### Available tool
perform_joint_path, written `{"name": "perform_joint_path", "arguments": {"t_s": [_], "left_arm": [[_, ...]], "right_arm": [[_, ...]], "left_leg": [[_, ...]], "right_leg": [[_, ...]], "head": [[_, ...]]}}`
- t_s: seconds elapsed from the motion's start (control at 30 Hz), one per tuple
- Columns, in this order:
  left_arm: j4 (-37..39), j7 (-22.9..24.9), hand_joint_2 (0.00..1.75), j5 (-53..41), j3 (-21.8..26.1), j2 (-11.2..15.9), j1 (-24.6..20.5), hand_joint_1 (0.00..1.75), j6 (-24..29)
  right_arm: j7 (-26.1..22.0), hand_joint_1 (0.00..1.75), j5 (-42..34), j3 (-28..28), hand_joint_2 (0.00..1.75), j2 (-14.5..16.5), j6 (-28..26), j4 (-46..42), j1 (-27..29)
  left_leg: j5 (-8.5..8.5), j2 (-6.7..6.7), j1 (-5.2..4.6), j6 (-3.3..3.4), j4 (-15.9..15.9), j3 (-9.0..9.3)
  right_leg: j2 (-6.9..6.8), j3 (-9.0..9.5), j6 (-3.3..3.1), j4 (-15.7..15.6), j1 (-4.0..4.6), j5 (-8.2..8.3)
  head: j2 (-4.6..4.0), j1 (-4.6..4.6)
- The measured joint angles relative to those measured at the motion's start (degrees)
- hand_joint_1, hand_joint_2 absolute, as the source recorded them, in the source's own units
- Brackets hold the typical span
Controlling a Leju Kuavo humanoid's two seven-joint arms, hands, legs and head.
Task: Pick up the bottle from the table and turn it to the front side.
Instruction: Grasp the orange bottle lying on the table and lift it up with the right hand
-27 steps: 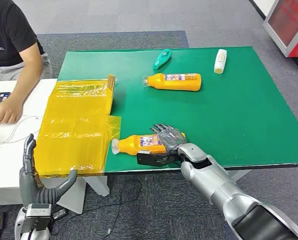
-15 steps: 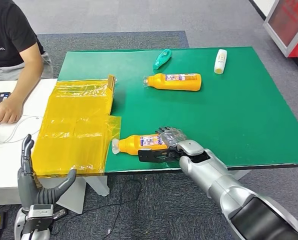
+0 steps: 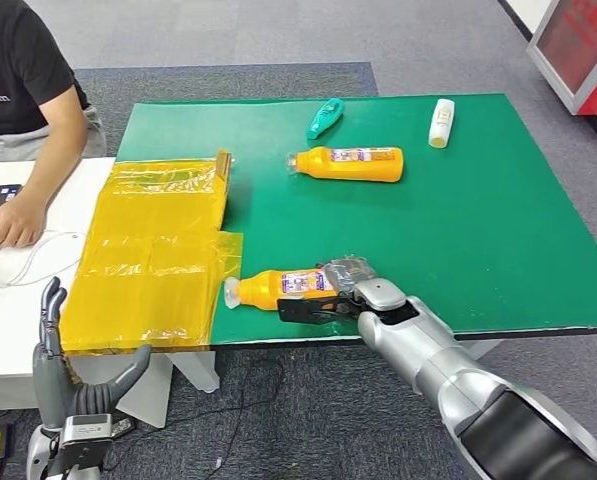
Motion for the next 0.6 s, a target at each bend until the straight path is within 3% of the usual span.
{"name": "perform_joint_path", "arguments": {"t_s": [0.23,0.4,0.6], "left_arm": [[0.0,-0.6,1.75,0.8,-0.1,0.1,-0.2,0.00,0.0],[-0.6,-0.8,1.75,1.1,-0.4,0.1,-0.6,0.00,-0.1],[-1.9,-1.9,1.75,5.3,-0.9,0.1,-1.5,0.00,-2.3]], "right_arm": [[-19.4,1.75,-15.6,-5.0,1.75,-0.4,-4.0,-7.4,7.4],[-24.4,1.75,-23.3,-9.8,1.75,-0.7,-5.9,-16.3,13.9],[-27.0,1.75,-36.2,-14.5,1.75,-0.7,-0.2,-25.4,18.9]], "left_leg": [[-0.01,0.00,0.01,0.00,0.0,-0.02],[-0.05,0.00,0.01,-0.05,0.0,-0.14],[-0.07,0.00,0.00,-0.03,0.0,-0.16]], "right_leg": [[-0.01,-0.06,-0.02,0.0,0.01,-0.04],[-0.02,-0.17,-0.06,0.0,0.02,-0.09],[-0.03,-0.17,-0.07,0.0,0.01,-0.11]], "head": [[0.00,-0.01],[0.00,0.00],[0.00,0.01]]}}
